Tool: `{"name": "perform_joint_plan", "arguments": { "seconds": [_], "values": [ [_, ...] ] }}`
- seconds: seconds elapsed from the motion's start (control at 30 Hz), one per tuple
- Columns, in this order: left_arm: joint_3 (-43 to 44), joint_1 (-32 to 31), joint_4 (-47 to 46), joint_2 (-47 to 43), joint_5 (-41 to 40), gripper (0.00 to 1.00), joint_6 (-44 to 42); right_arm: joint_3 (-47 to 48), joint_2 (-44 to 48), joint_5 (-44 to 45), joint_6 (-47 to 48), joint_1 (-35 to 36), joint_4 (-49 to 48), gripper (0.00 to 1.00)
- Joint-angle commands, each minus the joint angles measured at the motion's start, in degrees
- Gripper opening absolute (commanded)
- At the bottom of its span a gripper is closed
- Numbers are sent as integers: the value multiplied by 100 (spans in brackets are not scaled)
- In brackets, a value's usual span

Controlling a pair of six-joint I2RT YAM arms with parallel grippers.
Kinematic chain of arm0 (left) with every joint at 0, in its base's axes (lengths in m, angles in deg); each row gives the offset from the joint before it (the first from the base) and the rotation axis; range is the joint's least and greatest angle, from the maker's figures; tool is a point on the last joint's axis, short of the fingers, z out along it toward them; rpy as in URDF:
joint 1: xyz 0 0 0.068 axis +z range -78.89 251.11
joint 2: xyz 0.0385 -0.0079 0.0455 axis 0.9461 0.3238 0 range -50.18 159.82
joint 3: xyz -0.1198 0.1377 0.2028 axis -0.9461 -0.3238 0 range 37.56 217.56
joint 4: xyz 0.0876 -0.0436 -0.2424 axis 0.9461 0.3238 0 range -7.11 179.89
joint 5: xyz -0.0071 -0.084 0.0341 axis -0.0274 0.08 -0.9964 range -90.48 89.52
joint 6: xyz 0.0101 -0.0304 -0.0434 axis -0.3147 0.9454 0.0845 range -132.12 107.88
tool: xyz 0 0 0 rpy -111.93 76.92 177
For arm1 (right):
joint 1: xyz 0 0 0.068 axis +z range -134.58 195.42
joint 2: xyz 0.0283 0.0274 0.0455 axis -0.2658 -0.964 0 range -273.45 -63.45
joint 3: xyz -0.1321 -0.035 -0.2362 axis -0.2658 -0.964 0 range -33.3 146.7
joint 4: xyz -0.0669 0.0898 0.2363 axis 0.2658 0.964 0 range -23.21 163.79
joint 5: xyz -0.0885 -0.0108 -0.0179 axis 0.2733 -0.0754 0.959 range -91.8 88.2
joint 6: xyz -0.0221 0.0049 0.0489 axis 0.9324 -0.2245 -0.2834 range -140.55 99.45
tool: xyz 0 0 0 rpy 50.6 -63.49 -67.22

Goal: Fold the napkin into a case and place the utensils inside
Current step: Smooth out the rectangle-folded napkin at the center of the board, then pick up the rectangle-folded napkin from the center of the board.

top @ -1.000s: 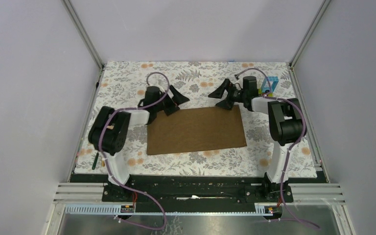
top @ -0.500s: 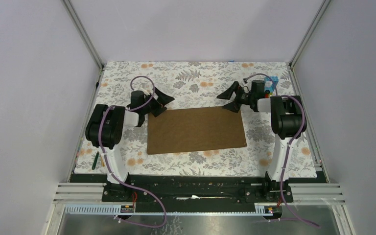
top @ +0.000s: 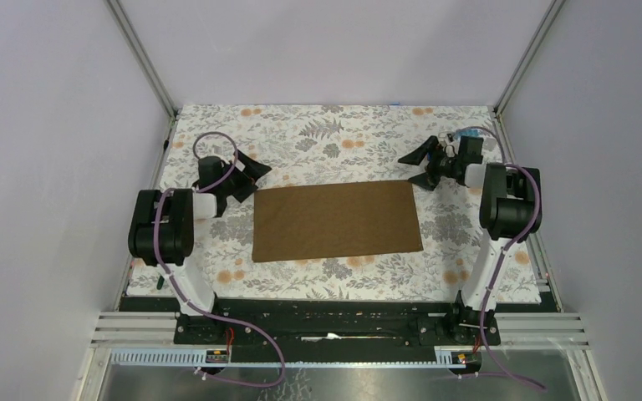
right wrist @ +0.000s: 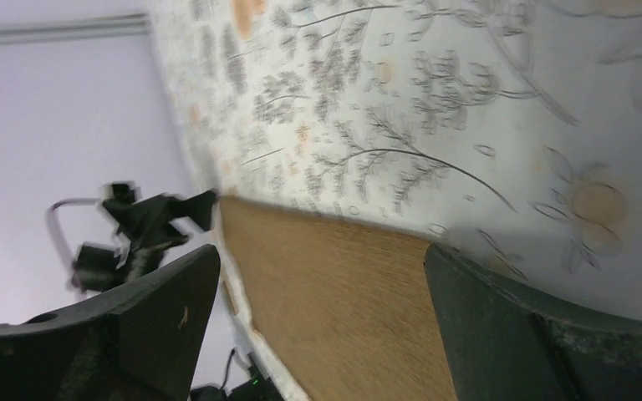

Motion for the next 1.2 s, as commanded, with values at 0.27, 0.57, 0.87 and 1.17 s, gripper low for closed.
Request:
{"name": "perform_joint_plan", "arguments": {
  "seconds": [0.27, 0.57, 0.87, 1.17],
  "values": [
    [1177, -521, 3935, -2548, -948, 99, -1288, 1117, 2095, 5436, 1824, 1621, 5581, 100],
    [500, -790, 4573, -3948, -32, 99, -1466, 603, 1983, 5412, 2695, 1792, 5973, 99],
    [263, -1208, 4879, -4610, 186, 99, -1461, 1162, 898, 5051, 2895, 1784, 6103, 66],
    [309, -1208, 5144, -4995, 84, 99, -1547, 1054, 718, 4842, 2884, 1790, 5866, 62]
  ]
}}
